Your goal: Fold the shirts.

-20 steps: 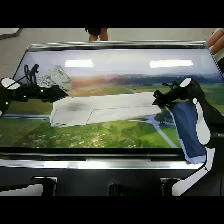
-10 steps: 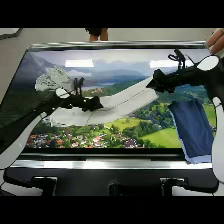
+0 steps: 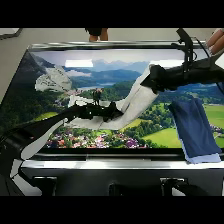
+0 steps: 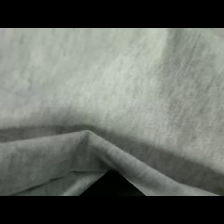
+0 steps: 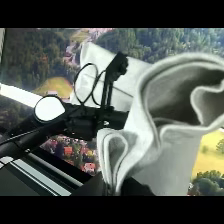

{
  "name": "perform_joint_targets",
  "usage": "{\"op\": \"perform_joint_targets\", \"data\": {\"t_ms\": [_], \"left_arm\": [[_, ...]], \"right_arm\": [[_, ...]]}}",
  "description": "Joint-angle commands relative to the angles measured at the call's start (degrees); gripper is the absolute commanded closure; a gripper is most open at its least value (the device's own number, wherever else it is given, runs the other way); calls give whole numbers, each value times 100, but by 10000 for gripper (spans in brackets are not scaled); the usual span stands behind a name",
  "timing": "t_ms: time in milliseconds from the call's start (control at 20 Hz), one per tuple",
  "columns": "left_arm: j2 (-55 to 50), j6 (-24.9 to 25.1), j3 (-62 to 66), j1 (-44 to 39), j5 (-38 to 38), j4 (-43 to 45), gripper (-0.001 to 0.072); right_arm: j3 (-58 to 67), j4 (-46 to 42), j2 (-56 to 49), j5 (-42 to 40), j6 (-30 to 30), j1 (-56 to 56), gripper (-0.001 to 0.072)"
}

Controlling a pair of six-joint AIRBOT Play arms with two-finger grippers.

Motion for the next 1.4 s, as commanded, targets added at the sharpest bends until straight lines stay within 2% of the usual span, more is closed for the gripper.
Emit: {"op": "perform_joint_targets", "data": {"t_ms": [0, 150, 350, 600, 700, 850, 900, 950, 1000, 1050, 1150, 1250, 1350], "left_arm": [[157, 614, 0, 155, 120, -577, 676], [1137, 57, -7, 988, 522, 1016, 676], [2782, -378, -11, 2636, 459, 2693, 675], [4461, -385, -13, 4315, 157, 3051, 674], [4937, -365, -15, 4618, -98, 3075, 673], [5337, -369, -17, 4614, -341, 3383, 673], [5386, -367, -17, 4568, -422, 3414, 673], [5399, -367, -17, 4511, -466, 3440, 673], [5394, -367, -17, 4452, -483, 3508, 673], [5392, -367, -17, 4404, -483, 3620, 673], [5394, -367, -17, 4378, -487, 3740, 673], [5394, -365, -17, 4389, -483, 3803, 673], [5394, -358, -17, 4389, -485, 3912, 673]], "right_arm": [[4, 125, -90, -542, 149, 59, 656], [4, 595, -557, -1241, 146, 341, 657], [4, 1338, -1416, -2332, -9, 1698, 656], [7, 2267, -2857, -3571, -9, 3053, 655], [7, 2959, -3381, -3840, -15, 3270, 655], [7, 3891, -3906, -4052, -188, 3460, 638], [7, 4221, -4006, -4162, -262, 3462, 449], [7, 4533, -4035, -4223, -494, 3462, 129], [7, 4717, -4004, -4162, -852, 3403, 34], [4, 4690, -3936, -3965, -1008, 3294, 36], [4, 4177, -3713, -3176, -933, 2909, 37], [4, 2761, -3364, -2109, -234, 2369, 37], [4, 651, -2951, -1019, 509, 1840, 38]]}}
